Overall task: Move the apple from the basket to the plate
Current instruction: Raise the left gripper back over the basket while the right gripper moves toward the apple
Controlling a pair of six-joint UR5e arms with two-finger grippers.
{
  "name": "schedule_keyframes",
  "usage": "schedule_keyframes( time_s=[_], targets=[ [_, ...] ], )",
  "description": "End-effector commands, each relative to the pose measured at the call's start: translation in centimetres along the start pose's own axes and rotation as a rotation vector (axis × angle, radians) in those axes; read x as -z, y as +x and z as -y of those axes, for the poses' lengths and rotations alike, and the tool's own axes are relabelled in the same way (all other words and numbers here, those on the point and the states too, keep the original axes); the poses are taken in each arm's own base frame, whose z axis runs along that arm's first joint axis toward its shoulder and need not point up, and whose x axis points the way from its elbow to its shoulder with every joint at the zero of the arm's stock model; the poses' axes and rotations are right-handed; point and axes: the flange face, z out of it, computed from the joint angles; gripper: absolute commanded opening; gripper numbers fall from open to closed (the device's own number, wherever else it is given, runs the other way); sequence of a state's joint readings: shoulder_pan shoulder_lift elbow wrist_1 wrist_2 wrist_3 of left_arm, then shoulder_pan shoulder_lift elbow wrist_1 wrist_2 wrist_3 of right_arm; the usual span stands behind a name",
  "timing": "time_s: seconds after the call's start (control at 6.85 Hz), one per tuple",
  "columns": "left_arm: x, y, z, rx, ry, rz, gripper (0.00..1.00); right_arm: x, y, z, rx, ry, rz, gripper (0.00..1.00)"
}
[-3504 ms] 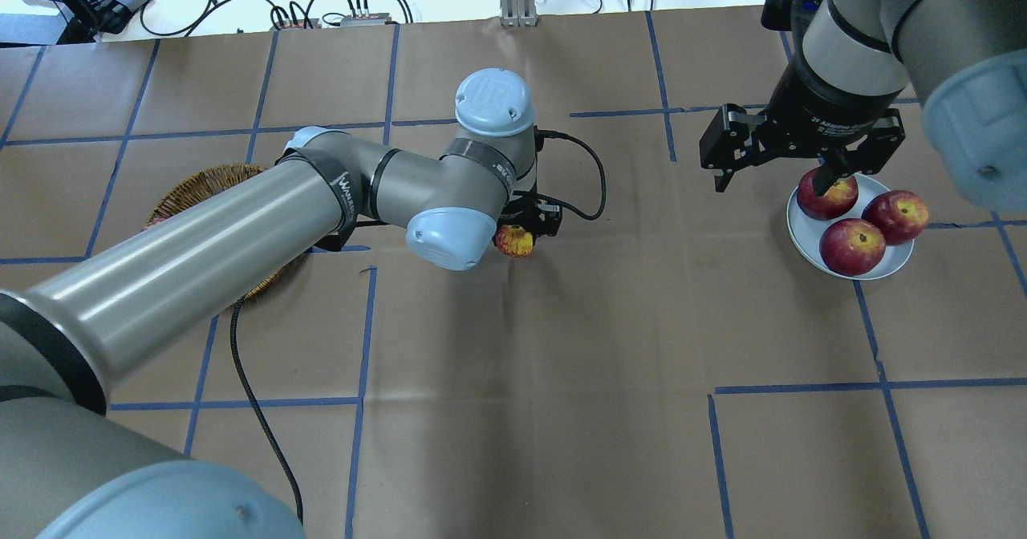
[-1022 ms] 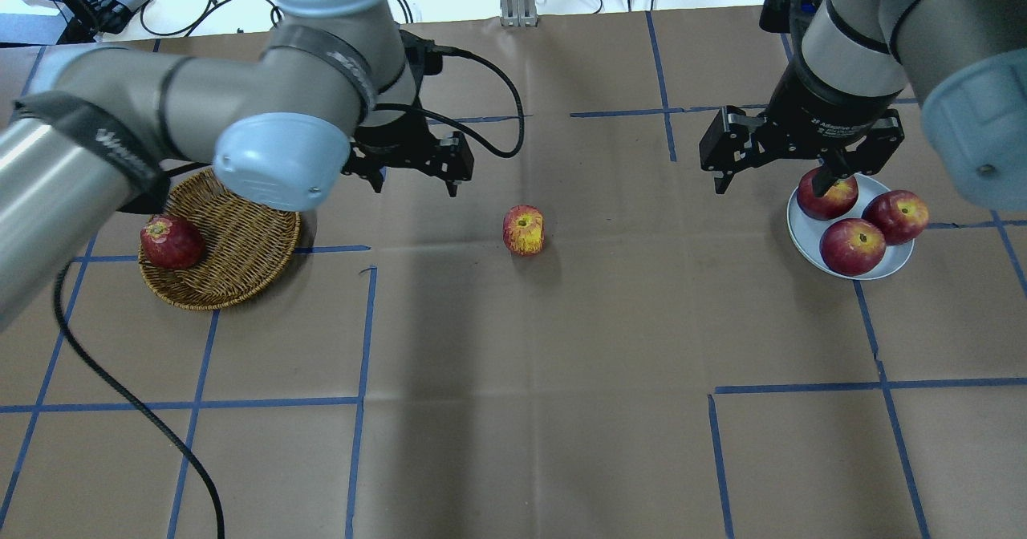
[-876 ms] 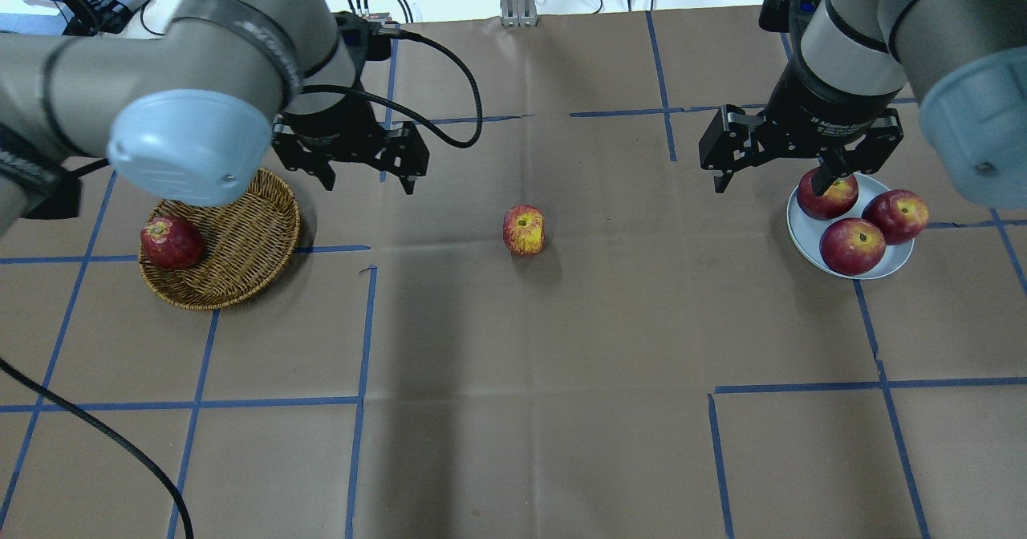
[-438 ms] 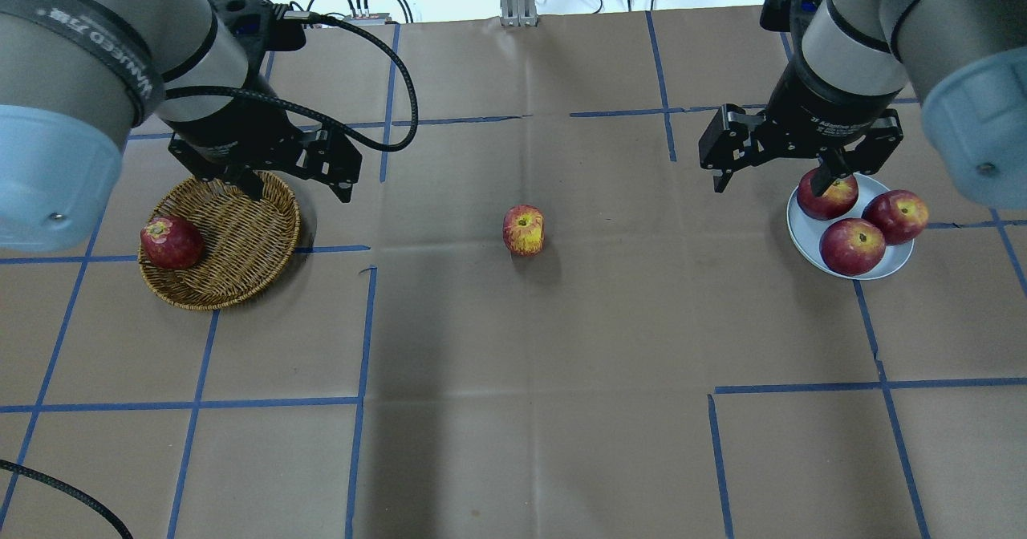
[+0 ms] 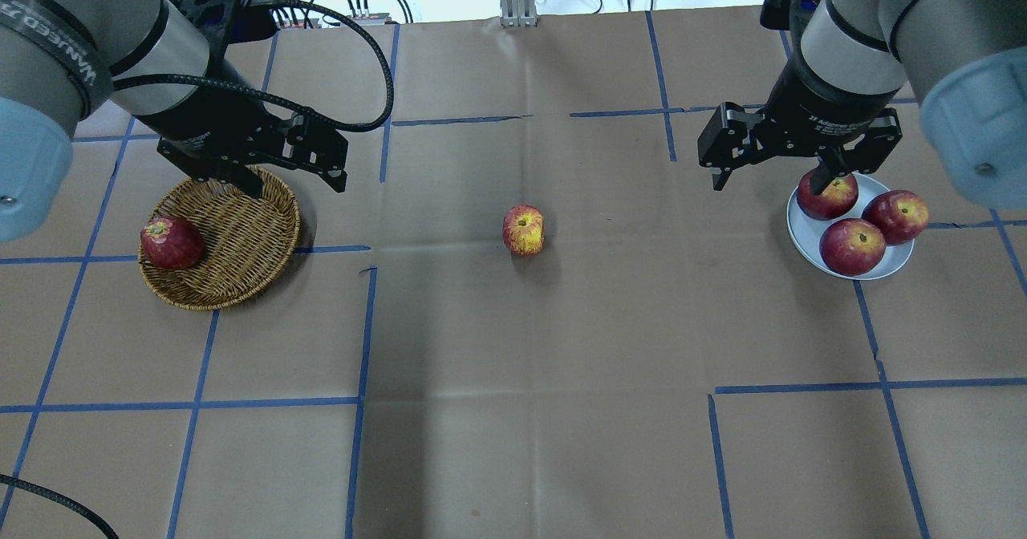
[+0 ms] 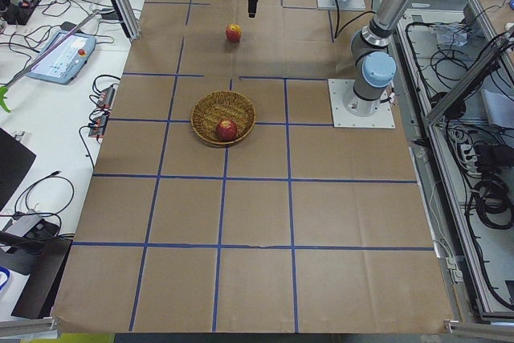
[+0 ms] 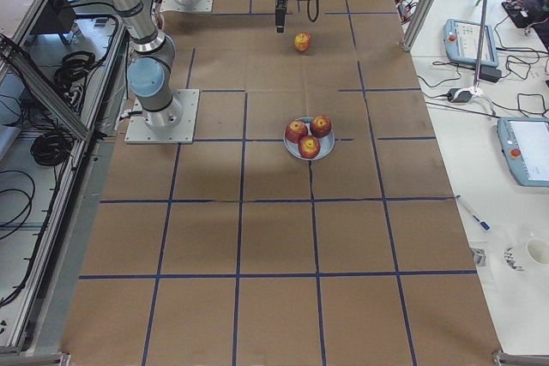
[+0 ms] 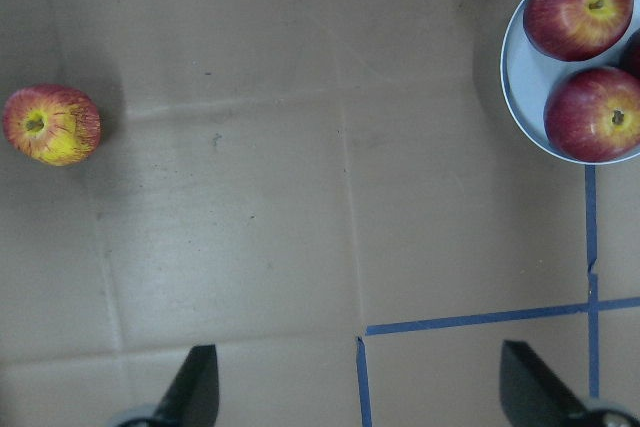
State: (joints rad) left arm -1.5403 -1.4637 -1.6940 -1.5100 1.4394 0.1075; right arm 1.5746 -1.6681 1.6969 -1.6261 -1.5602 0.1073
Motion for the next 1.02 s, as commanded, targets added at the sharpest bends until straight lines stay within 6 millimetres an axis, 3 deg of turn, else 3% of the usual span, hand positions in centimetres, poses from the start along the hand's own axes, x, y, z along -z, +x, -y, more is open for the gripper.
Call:
schedule_keyframes(
  time_s=[0.0,0.44,0.58,0.88],
  targets=[
    [-0.9,-0.8,0.4,-0.076,-0.024,0.057,0.99,-1.9,-3.3,2.0,0.034,0.025,0.004,1.00],
    [-0.1,-0.8,-0.2,-0.071,-0.005,0.056,0.99,-6.4,-16.4,5.8,-0.021,0.020,0.007,1.00],
    [0.0,-0.6,-0.2,-0.074,-0.002,0.055,0.99,-9.0,-20.5,6.3,-0.021,0.016,0.007,1.00],
    [-0.2,-0.6,0.0,-0.076,-0.007,0.054,0.99,-15.1,-23.8,6.8,-0.013,0.058,-0.034,1.00]
  ],
)
